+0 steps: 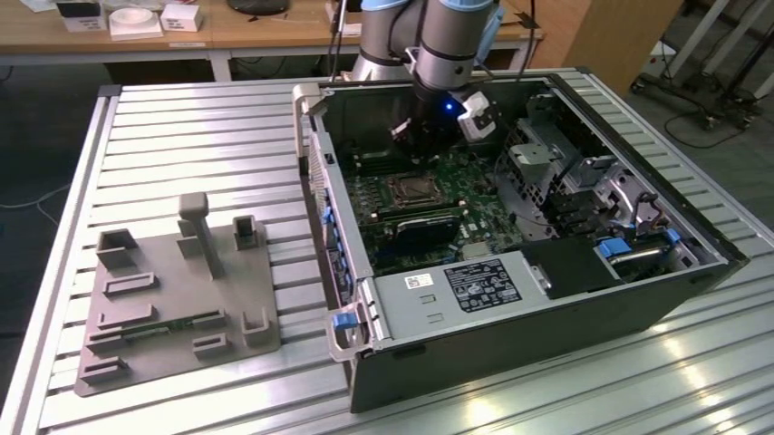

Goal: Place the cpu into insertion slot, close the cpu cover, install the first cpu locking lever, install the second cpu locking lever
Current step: 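Install the second cpu locking lever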

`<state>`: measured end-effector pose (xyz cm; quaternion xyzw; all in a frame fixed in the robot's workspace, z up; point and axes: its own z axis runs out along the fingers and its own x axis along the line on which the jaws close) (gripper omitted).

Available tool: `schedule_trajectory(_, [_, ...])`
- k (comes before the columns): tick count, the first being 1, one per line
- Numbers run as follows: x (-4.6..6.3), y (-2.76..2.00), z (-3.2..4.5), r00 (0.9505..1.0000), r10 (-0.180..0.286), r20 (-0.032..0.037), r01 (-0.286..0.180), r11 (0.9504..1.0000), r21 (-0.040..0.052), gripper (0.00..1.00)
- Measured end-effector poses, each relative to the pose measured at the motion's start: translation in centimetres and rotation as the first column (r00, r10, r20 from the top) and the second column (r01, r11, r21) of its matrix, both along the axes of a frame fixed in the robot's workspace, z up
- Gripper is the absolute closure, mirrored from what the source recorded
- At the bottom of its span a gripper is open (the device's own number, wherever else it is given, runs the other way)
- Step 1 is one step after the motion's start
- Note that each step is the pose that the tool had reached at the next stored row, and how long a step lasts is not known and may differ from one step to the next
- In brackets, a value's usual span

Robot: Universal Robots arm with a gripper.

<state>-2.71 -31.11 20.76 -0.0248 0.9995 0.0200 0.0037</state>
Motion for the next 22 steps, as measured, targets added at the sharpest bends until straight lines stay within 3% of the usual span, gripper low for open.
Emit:
schedule_trajectory(5, [0.0, -0.71, 0.00, 1.0000, 0.000, -0.0001, 0.000, 1.0000, -0.0001, 0.90])
schedule_trajectory(10, [1.1, -0.78, 0.00, 1.0000, 0.000, -0.0005, 0.000, 1.0000, -0.0001, 0.90])
schedule_trajectory(14, [1.2, -0.80, 0.04, 1.0000, 0.000, -0.0006, 0.000, 1.0000, -0.0003, 0.90])
schedule_trajectory(22, [1.2, -0.85, 1.05, 1.0000, 0.000, -0.0006, 0.000, 1.0000, -0.0003, 0.90])
